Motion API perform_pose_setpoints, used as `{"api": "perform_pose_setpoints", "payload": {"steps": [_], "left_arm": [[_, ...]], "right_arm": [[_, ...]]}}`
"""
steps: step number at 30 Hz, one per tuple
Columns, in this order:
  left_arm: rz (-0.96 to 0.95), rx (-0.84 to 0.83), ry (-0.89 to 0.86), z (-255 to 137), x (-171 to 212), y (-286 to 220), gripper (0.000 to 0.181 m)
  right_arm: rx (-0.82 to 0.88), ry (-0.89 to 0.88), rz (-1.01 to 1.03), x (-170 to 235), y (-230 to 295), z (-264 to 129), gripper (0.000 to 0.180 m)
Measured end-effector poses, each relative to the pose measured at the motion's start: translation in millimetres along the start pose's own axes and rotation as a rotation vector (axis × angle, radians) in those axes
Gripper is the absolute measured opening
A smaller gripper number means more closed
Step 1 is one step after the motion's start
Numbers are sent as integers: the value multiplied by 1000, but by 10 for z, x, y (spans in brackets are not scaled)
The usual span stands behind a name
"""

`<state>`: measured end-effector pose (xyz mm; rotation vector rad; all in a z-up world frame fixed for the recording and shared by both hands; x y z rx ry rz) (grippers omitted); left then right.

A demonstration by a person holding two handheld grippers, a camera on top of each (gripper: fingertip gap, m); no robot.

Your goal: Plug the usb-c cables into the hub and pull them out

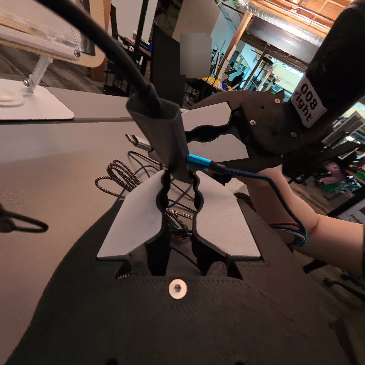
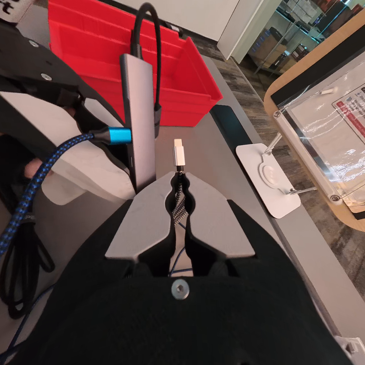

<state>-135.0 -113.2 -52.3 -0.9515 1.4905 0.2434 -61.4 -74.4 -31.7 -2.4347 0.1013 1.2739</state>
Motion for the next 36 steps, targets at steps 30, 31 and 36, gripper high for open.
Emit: {"api": "perform_pose_setpoints", "payload": {"steps": [30,31,36], "left_arm": [[604,-305,-27,4,-103,-146,26],[609,-308,-24,7,-100,-145,25],[662,-361,-5,17,-73,-121,11]], "right_arm": [[-224,-138,145,67,-38,8,2],[-226,-142,146,71,-39,13,2],[-179,-108,75,93,-42,39,3]]}}
Point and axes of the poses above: each gripper's, where its closed fingertips meet, z out along the fingers, x out of its underside, y = z × x across the jaws, the point moved 6 cm from there along -z, back along the fingers, and after that the axes turned 12 degrees about -x, right-handed, at the moved point
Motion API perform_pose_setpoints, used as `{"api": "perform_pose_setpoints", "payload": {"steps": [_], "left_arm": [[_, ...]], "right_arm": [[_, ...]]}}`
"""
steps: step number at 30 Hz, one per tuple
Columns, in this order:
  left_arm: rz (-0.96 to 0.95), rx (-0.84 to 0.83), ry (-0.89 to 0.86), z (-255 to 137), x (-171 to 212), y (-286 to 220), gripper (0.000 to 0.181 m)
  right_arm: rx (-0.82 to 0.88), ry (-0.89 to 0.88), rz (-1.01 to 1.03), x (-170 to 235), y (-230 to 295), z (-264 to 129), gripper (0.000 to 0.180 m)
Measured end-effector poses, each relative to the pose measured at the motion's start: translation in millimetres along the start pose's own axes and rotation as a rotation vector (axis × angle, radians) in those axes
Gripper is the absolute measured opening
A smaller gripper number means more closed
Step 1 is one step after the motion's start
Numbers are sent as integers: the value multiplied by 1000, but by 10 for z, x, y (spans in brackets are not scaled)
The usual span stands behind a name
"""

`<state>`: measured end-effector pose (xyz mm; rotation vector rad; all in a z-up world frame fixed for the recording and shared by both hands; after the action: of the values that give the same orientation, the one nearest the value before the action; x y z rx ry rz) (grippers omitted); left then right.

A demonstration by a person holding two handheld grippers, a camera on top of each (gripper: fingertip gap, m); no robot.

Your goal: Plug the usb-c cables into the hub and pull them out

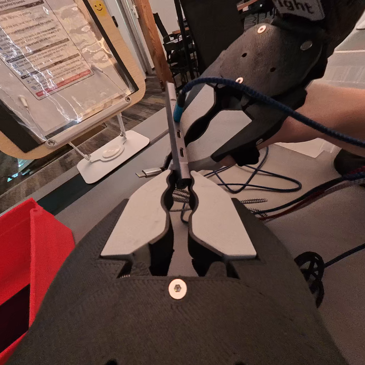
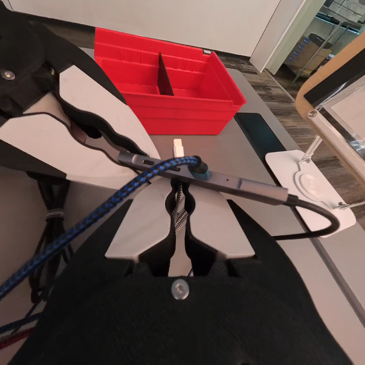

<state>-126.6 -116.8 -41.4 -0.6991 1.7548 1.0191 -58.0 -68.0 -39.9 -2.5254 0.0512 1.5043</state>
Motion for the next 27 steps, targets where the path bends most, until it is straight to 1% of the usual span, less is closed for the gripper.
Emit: {"api": "perform_pose_setpoints", "payload": {"steps": [5,8,17,20,23,27], "left_arm": [[81,-91,2,4,-13,-30,9],[84,-121,-23,-24,-54,-17,9],[7,-164,-105,-220,-47,160,9],[-51,-127,-195,-350,-107,153,9],[-125,-80,-255,-441,-173,105,8],[-207,-5,-256,-433,-167,18,8]], "right_arm": [[55,70,-57,28,-12,15,2],[60,97,-62,77,-28,42,2],[16,14,15,113,-111,2,3],[12,-46,3,104,-103,28,3],[107,-198,-50,34,-81,44,3],[220,-304,-139,-61,-24,-31,2]]}}
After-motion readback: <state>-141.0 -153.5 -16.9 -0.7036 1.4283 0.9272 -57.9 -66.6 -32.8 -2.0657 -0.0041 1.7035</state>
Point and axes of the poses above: each gripper's, where its closed fingertips meet, z out along the fingers, x out of its underside, y = z × x across the jaws, the point moved 6 cm from there along -z, back along the fingers, and after that the axes turned 12 degrees about -x, right-handed, at the moved point
